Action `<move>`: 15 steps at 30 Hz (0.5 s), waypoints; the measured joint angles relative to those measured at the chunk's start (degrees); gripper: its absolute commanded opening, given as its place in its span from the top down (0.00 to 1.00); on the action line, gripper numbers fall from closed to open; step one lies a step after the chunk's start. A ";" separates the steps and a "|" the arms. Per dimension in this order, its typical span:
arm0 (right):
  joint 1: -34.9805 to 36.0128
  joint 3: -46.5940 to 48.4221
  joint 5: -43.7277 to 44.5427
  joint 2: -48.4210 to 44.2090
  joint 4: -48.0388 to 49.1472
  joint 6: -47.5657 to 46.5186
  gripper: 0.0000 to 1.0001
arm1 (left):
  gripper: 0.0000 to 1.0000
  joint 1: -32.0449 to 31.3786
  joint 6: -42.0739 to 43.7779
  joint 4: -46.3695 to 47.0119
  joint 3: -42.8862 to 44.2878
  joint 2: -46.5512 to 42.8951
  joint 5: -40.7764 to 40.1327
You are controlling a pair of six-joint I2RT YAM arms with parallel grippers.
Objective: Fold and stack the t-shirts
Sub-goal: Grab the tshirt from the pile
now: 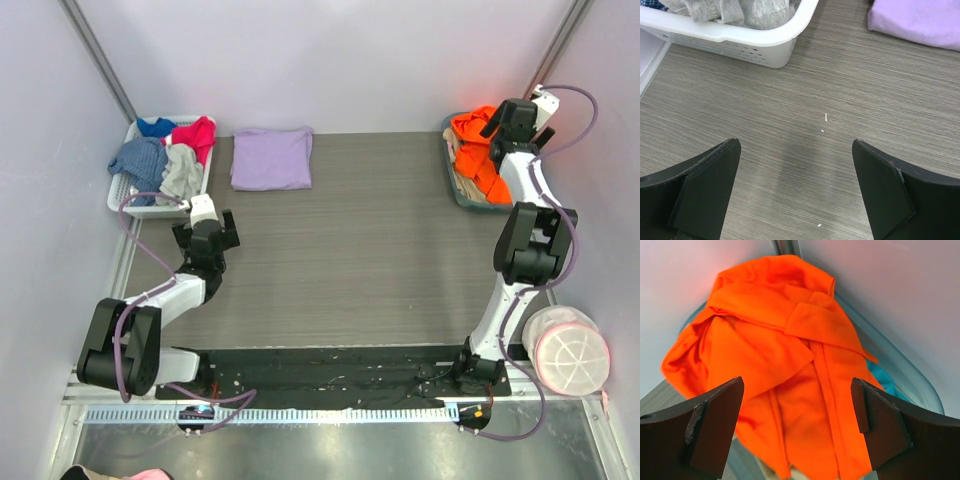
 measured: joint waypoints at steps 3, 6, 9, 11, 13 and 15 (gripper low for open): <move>-1.53 4.81 -1.92 4.68 -2.43 0.04 0.03 | 0.00 0.00 0.02 -0.48 0.66 0.57 0.02; -2.34 7.87 -4.26 7.74 -4.13 0.17 0.03 | 0.00 0.00 0.02 -0.61 0.94 0.76 0.04; -2.75 9.92 -6.27 9.68 -5.22 0.28 0.03 | 0.00 0.00 0.02 -0.72 1.01 0.79 0.04; -2.89 11.37 -7.45 11.08 -5.51 0.28 0.04 | 0.00 0.00 0.02 -0.76 1.01 0.79 0.04; -2.99 12.63 -8.61 12.37 -5.55 0.26 0.06 | 0.00 0.00 0.02 -0.90 1.01 0.79 0.04; -3.02 13.81 -9.64 13.57 -5.60 0.24 0.07 | 0.00 0.00 0.02 -1.03 1.03 0.81 0.07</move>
